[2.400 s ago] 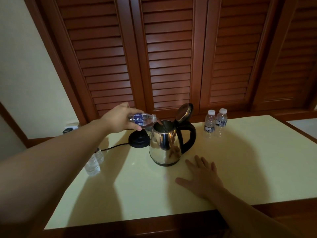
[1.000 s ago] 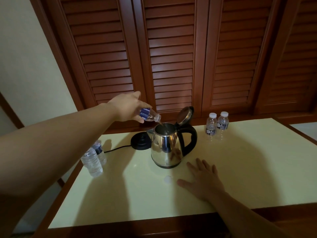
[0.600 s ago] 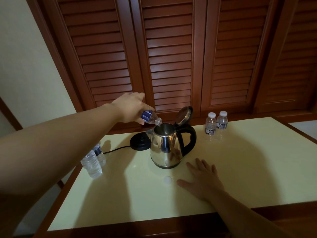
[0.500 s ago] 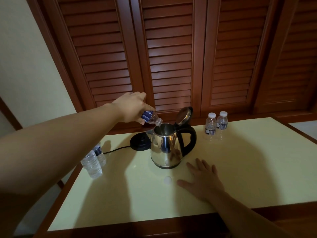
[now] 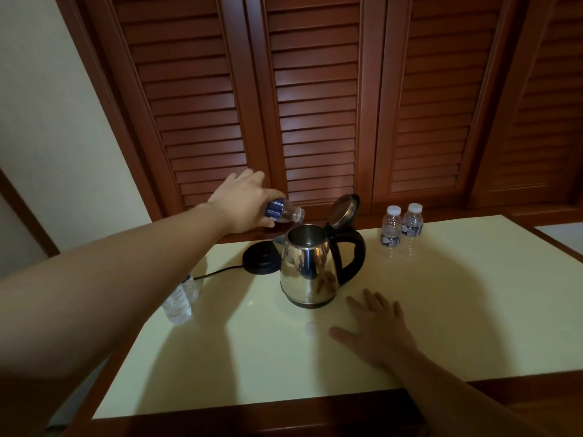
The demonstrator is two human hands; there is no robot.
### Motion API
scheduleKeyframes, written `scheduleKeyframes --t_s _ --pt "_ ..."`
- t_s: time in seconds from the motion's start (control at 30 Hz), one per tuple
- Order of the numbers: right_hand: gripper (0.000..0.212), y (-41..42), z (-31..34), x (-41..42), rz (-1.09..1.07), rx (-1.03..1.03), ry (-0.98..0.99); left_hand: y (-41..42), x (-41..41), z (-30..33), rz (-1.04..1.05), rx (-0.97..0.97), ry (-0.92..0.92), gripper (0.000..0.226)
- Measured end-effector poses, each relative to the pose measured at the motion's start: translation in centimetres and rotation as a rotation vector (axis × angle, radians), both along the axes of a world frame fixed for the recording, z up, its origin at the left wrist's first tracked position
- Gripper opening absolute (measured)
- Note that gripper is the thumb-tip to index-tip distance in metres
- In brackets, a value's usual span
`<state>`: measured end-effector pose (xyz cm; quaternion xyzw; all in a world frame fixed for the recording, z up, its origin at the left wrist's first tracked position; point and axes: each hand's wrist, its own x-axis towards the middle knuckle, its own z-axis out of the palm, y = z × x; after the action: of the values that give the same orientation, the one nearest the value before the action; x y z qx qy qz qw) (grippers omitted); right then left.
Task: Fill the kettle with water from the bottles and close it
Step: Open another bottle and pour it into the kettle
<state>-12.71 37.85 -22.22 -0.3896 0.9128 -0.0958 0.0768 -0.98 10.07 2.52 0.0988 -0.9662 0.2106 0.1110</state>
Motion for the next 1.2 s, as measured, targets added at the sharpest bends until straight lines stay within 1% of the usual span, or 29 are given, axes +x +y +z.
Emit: scheduleKeyframes --t_s 0.1,0.17,0.27,0.37,0.43,0.57,0.67,0.77,0.8,0.87,0.93,1.0,1.07,1.2 --pt "0.103 0.0 0.2 0.0 0.002 0.005 -0.004 -0.5 0.9 -2.6 0.118 0.191 0.059 0.07" --pt "0.1 0.0 0.3 0.1 0.001 0.013 -0.003 -0.8 1.9 -4.7 0.145 0.299 0.119 0.068" --pt "0.094 0.0 0.5 0.4 -0.007 0.018 -0.014 -1.4 4.1 -8.3 0.124 0.527 0.237 0.066" --pt "0.077 0.0 1.1 1.1 0.004 -0.051 -0.004 -1.6 6.8 -12.0 0.074 0.707 0.344 0.064" --pt "0.065 -0.6 1.6 1.9 0.053 -0.101 0.011 -1.1 8.6 -14.4 0.039 0.744 0.38 0.062" --pt "0.059 -3.0 2.3 4.1 0.171 -0.059 -0.004 -0.2 11.4 -18.4 0.033 0.807 0.353 0.064" --pt "0.054 -4.3 2.3 5.0 0.173 -0.056 -0.023 -0.1 12.5 -20.1 0.023 0.803 0.328 0.064" --pt "0.037 -5.0 2.6 5.7 0.157 -0.058 -0.038 -0.1 13.2 -20.6 0.008 0.812 0.309 0.064" --pt "0.031 -5.1 2.9 5.9 0.146 -0.107 -0.066 -0.1 13.3 -20.6 0.002 0.818 0.301 0.064" --pt "0.021 -5.2 3.8 6.6 0.111 -0.297 -0.135 0.0 13.2 -20.4 -0.021 0.829 0.27 0.063" --pt "0.022 -5.3 5.0 7.2 0.102 -0.487 -0.178 0.1 12.9 -20.2 -0.049 0.849 0.247 0.063" --pt "0.025 -5.3 6.4 7.6 0.117 -0.57 -0.222 0.5 12.3 -19.9 -0.073 0.866 0.233 0.064" --pt "0.026 -5.2 7.4 7.8 0.144 -0.585 -0.269 1.0 11.6 -19.7 -0.101 0.861 0.218 0.063" --pt "0.029 -4.3 7.6 7.0 0.162 -0.584 -0.298 2.3 10.1 -19.3 -0.157 0.868 0.205 0.058"
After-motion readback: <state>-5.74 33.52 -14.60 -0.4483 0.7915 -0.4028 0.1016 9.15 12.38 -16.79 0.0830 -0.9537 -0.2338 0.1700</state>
